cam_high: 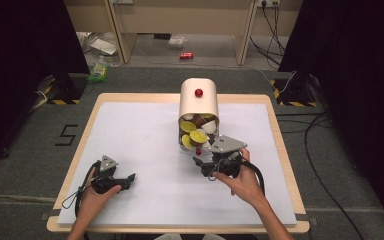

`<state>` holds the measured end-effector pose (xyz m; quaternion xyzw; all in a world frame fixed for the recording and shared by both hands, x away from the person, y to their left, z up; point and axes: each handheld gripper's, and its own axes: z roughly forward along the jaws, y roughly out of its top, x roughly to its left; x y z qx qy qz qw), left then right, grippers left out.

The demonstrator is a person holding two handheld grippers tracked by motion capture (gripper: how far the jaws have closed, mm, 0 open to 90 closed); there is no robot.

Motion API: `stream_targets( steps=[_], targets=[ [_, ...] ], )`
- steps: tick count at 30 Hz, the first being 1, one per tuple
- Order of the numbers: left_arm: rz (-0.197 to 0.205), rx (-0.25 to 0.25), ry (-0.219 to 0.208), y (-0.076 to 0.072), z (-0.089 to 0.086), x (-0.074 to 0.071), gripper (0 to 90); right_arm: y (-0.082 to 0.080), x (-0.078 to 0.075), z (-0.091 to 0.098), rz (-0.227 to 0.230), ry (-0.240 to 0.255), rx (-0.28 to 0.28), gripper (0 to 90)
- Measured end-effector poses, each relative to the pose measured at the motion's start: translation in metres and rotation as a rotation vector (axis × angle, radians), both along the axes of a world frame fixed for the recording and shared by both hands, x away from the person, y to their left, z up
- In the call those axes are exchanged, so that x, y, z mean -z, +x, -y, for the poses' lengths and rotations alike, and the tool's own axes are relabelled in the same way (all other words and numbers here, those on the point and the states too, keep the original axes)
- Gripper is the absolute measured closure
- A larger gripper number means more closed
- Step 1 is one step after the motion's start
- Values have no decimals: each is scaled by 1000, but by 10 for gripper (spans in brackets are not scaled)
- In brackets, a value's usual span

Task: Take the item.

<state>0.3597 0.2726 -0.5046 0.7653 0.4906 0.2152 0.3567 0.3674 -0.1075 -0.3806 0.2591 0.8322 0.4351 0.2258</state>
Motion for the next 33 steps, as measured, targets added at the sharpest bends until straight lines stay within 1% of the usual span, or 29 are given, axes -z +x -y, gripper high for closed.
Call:
stream_targets(
  steps=[3, 8, 33],
  targets=[
    [0, 0, 0, 0, 0, 0, 134, -4, 1, 0, -5, -10, -8, 264],
    [0, 0, 0, 0, 0, 0, 133, -7, 2, 0, -11, -10, -12, 270],
    [0, 0, 0, 0, 0, 0, 134, -10, 1, 0, -29, -21, -15, 283]
  ],
)
